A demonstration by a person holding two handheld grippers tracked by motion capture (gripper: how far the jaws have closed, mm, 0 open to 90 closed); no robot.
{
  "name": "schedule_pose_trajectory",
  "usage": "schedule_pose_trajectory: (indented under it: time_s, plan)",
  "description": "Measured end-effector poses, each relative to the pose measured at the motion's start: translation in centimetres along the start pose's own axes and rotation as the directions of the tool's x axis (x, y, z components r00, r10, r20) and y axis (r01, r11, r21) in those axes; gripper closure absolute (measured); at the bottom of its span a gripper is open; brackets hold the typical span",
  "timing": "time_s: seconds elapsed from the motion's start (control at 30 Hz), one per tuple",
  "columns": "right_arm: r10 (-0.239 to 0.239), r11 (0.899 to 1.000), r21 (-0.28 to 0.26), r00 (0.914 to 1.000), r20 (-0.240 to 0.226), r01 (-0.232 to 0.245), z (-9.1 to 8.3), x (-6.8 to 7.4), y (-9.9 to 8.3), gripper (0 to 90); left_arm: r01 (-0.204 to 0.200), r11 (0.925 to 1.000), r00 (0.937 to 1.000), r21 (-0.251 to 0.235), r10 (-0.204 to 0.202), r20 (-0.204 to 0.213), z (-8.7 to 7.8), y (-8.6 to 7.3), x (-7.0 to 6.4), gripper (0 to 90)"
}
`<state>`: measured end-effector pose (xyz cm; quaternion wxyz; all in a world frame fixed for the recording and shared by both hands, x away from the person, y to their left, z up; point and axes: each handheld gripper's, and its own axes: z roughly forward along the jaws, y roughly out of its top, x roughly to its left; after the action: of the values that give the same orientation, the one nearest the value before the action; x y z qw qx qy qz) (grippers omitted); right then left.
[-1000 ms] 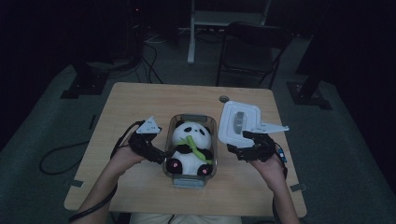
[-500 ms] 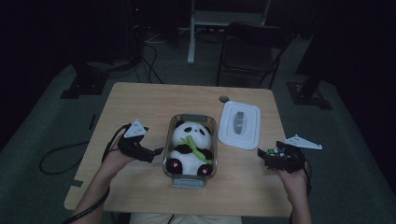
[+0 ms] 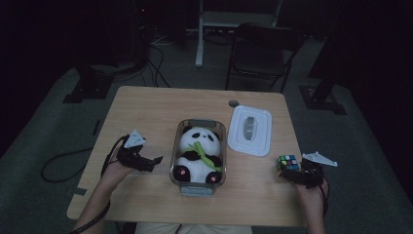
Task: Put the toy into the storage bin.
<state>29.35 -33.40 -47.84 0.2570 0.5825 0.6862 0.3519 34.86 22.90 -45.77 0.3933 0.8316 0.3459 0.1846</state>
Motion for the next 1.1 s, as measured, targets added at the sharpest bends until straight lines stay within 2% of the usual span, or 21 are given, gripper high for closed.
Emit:
schedule_pose_trajectory:
  time_s: [0.07, 0.27, 0.37, 0.43, 0.53, 0.6, 0.77, 0.93, 1.1]
  plan:
    - [-0.003, 1.000, 0.026, 0.9999, 0.015, 0.002, 0.7, 0.1, -0.4, 10.9, 0.011, 0.9999, 0.9999, 0.000, -0.011, 0.002, 0.0, -0.4, 0.2, 0.4]
    - [0.006, 0.999, 0.052, 0.9988, 0.049, -0.009, 1.7, -0.2, -1.2, 15.7, 0.012, 0.9996, 0.9999, 0.026, -0.012, -0.009, 0.4, -1.7, 0.2, 0.4]
    - [0.017, 0.999, 0.049, 0.9991, 0.038, -0.019, 1.8, -0.5, -1.3, 22.7, 0.027, 0.9993, 0.9996, 0.025, -0.026, -0.013, 0.5, -2.2, 0.4, 0.4]
    - [0.007, 0.999, 0.048, 0.9989, 0.047, -0.009, 1.9, -0.4, -1.3, 23.9, 0.026, 0.9994, 0.9994, 0.023, -0.025, -0.025, 0.5, -2.5, 0.5, 0.4]
    - [-0.003, 0.999, 0.054, 0.9995, 0.033, 0.001, 2.1, -0.3, -1.3, 28.2, 0.030, 0.9992, 0.9980, 0.025, -0.028, -0.056, 0.5, -3.0, 0.7, 0.4]
    - [-0.017, 0.998, 0.056, 0.9994, 0.031, 0.016, 2.3, -0.2, -1.3, 32.9, 0.038, 0.9988, 0.9975, 0.032, -0.036, -0.061, 0.5, -3.4, 1.0, 0.4]
    - [-0.041, 0.996, 0.076, 0.9987, 0.031, 0.039, 2.4, -0.2, -1.0, 33.6, 0.069, 0.9970, 0.9945, 0.035, -0.066, -0.080, 0.7, -4.4, 1.5, 0.5]
    - [-0.041, 0.996, 0.079, 0.9986, 0.034, 0.039, 2.3, -0.2, -0.9, 33.8, 0.077, 0.9958, 0.9920, 0.051, -0.071, -0.104, 0.7, -5.1, 1.9, 0.4]
    - [-0.061, 0.996, 0.069, 0.9981, 0.000, 0.061, 1.6, 0.4, -0.4, 33.8, 0.087, 0.9945, 0.9910, 0.059, -0.080, -0.107, 0.6, -5.5, 2.2, 0.4]
